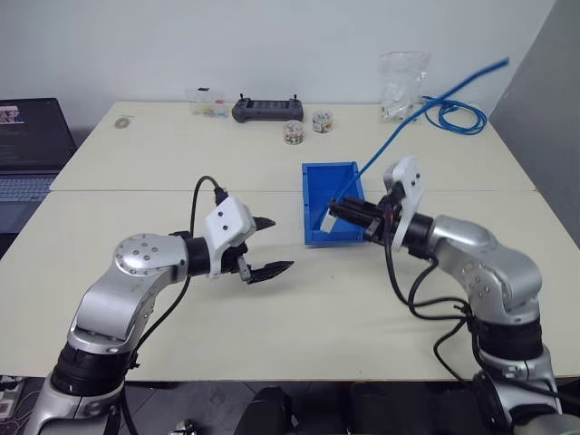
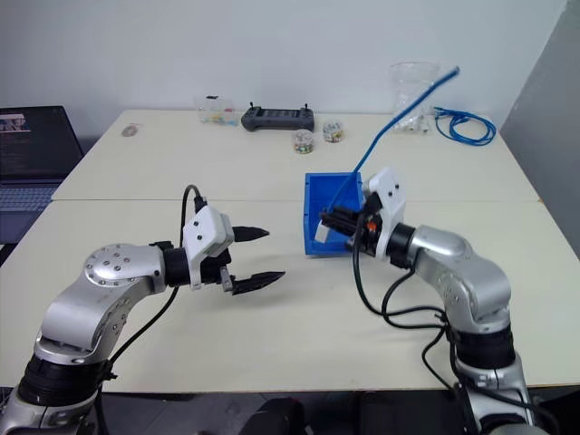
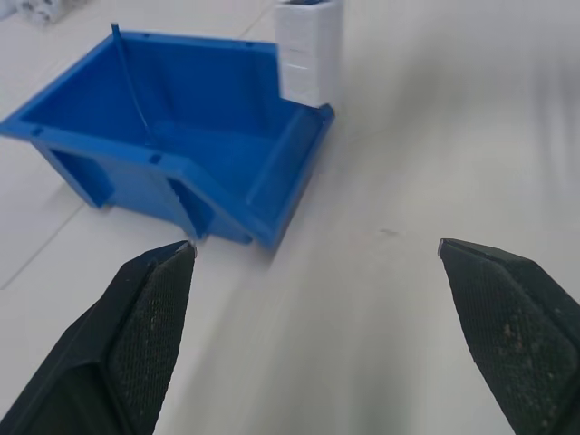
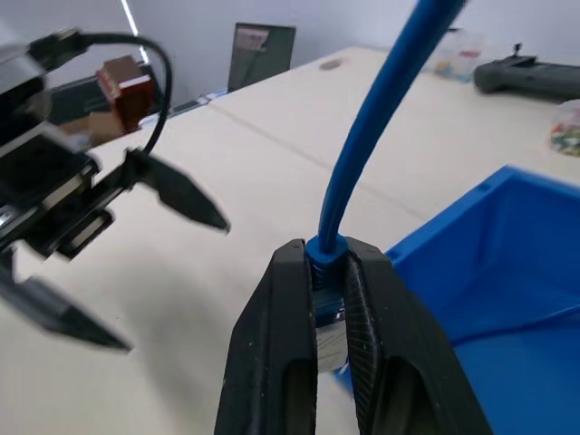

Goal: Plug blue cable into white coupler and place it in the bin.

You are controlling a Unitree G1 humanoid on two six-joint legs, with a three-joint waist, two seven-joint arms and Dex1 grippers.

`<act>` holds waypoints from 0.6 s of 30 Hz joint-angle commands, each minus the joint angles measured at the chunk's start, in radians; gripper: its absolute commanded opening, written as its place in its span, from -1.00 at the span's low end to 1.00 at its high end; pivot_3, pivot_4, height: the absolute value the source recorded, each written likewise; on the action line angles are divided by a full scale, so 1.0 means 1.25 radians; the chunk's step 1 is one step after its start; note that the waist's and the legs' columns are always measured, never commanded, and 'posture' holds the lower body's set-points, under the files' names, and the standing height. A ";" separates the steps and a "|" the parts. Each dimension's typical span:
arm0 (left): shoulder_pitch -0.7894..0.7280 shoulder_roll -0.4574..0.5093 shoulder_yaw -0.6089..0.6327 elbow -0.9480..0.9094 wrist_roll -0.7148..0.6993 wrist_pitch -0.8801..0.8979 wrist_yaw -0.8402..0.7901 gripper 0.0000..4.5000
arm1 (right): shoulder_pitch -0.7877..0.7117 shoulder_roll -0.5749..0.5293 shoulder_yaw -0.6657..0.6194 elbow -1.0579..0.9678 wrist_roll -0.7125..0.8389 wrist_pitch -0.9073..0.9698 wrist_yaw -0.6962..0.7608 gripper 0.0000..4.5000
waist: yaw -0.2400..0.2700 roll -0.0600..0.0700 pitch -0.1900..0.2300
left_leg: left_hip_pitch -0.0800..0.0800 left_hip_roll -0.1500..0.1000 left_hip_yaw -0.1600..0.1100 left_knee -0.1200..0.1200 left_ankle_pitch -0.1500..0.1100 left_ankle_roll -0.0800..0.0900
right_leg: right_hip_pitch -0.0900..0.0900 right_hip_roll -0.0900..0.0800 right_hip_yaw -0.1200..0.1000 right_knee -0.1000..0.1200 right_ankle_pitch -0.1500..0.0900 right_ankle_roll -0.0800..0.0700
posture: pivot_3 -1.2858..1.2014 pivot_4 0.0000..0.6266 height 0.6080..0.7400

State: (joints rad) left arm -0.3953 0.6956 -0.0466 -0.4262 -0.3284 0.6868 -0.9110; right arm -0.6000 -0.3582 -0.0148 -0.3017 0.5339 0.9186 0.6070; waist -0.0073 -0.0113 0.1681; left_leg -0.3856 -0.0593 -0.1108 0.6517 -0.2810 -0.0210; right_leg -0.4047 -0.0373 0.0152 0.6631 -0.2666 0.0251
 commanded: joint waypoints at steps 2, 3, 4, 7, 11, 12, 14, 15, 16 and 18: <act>-0.110 -0.066 -0.039 -0.022 0.018 0.079 0.112 1.00 | -0.143 0.000 0.009 0.201 -0.017 0.009 0.010 -0.94 | -0.001 -0.001 0.001 | 0.000 0.000 0.000 0.000 0.000 0.000 | 0.000 0.000 0.000 0.000 0.000 -0.001 | 0.03 -0.52 1.00; -0.121 -0.074 -0.046 -0.023 0.023 0.085 0.124 1.00 | -0.165 -0.003 0.018 0.240 -0.027 0.002 0.019 -0.94 | -0.002 -0.001 0.001 | 0.000 0.000 0.001 0.000 0.000 0.000 | 0.000 0.000 0.000 0.000 0.001 -0.001 | 0.03 -0.52 1.00; -0.133 -0.085 -0.049 -0.021 0.026 0.095 0.143 1.00 | -0.188 -0.006 0.028 0.285 -0.039 -0.009 0.028 -0.94 | -0.004 -0.001 0.001 | 0.000 0.000 0.001 0.000 0.001 -0.001 | 0.000 0.000 0.001 0.001 0.001 -0.001 | 0.03 -0.52 1.00; -0.155 -0.111 -0.050 -0.012 0.031 0.117 0.189 1.00 | -0.251 -0.009 0.046 0.405 -0.066 -0.028 0.052 -0.94 | -0.012 -0.001 0.001 | 0.000 0.000 0.002 0.000 0.001 -0.001 | -0.001 0.000 0.001 0.000 0.001 -0.001 | 0.03 -0.52 1.00; -0.163 -0.122 -0.044 -0.003 0.035 0.127 0.218 1.00 | -0.321 -0.014 0.051 0.541 -0.092 -0.043 0.075 -0.58 | -0.020 -0.001 0.001 | -0.001 0.000 0.004 0.000 0.002 -0.002 | -0.002 0.000 0.003 -0.001 0.000 -0.001 | 0.03 -0.52 1.00; -0.164 -0.121 -0.044 -0.002 0.035 0.127 0.220 1.00 | -0.337 -0.016 0.051 0.568 -0.098 -0.048 0.079 -0.51 | -0.020 -0.001 0.001 | -0.001 0.000 0.005 0.000 0.002 -0.002 | -0.002 0.000 0.002 -0.001 0.000 -0.001 | 0.03 -0.52 1.00; -0.166 -0.119 -0.043 -0.002 0.031 0.128 0.223 1.00 | -0.370 -0.019 0.048 0.612 -0.109 -0.052 0.086 -0.27 | -0.020 -0.001 0.001 | -0.001 0.000 0.005 0.000 0.002 -0.002 | -0.002 0.000 0.003 0.000 0.000 -0.001 | 0.03 -0.52 1.00; -0.166 -0.119 -0.043 -0.002 0.029 0.129 0.225 1.00 | -0.385 -0.024 0.046 0.628 -0.113 -0.052 0.090 -0.18 | -0.019 -0.001 0.001 | -0.001 0.000 0.005 0.000 0.002 -0.002 | -0.002 0.000 0.003 0.000 0.000 -0.001 | 0.03 -0.52 1.00; -0.166 -0.119 -0.042 -0.003 0.028 0.129 0.227 1.00 | -0.397 -0.028 0.045 0.639 -0.117 -0.051 0.094 -0.09 | -0.019 -0.001 0.001 | -0.001 0.000 0.005 0.000 0.002 -0.002 | -0.002 0.000 0.003 0.000 0.000 -0.001 | 0.03 -0.52 1.00; -0.166 -0.120 -0.039 0.000 0.028 0.129 0.232 1.00 | -0.416 -0.039 0.044 0.648 -0.122 -0.043 0.101 0.07 | -0.019 -0.001 0.001 | -0.001 0.000 0.004 0.000 0.002 -0.002 | -0.002 0.000 0.003 0.000 0.000 -0.001 | 0.03 -0.52 1.00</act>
State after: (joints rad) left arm -0.5838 0.5452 -0.1188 -0.4154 -0.2901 0.8482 -0.6346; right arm -1.0828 -0.3875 0.0604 0.5187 0.3844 0.8743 0.7147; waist -0.0308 -0.0123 0.1689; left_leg -0.3869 -0.0592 -0.1056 0.6520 -0.2790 -0.0241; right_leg -0.4076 -0.0374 0.0187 0.6634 -0.2660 0.0241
